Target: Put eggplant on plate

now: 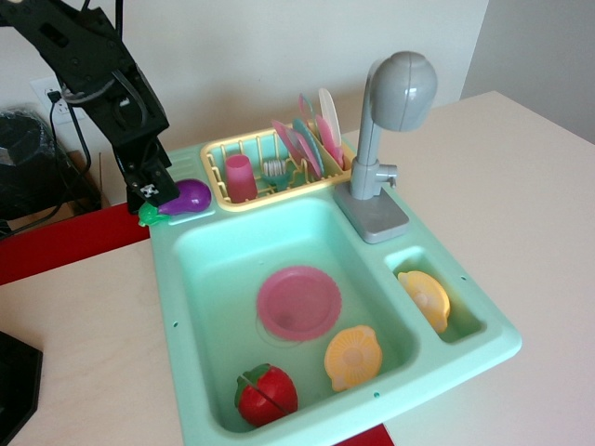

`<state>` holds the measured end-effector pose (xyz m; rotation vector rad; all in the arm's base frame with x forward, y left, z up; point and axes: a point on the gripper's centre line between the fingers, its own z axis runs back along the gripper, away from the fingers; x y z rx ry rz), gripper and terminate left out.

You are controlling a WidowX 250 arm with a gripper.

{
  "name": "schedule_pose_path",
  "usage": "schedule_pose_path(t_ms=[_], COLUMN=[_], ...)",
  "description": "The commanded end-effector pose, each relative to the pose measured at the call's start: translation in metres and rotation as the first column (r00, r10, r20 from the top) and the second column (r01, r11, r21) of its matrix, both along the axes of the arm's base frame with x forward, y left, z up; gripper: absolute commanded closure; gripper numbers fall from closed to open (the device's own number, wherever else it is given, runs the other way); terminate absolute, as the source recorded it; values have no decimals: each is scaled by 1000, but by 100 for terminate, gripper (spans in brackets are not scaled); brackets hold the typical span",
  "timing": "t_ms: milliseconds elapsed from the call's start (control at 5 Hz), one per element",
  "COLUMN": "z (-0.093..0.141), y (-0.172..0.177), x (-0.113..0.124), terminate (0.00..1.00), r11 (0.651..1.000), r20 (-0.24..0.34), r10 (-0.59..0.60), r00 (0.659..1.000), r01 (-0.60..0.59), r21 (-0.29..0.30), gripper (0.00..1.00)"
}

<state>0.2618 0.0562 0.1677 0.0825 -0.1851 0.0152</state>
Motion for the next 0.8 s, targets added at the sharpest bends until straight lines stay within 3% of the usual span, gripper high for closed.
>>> schedule_pose_path(t_ms=[0,600], z=[0,-9], y=[0,13], x=[0,13], terminate=[0,0], r11=[1000,999], r20=[0,-75], r10=[0,27], r00=[1000,997], r01=[0,-24], r21=[0,38], gripper=[0,0])
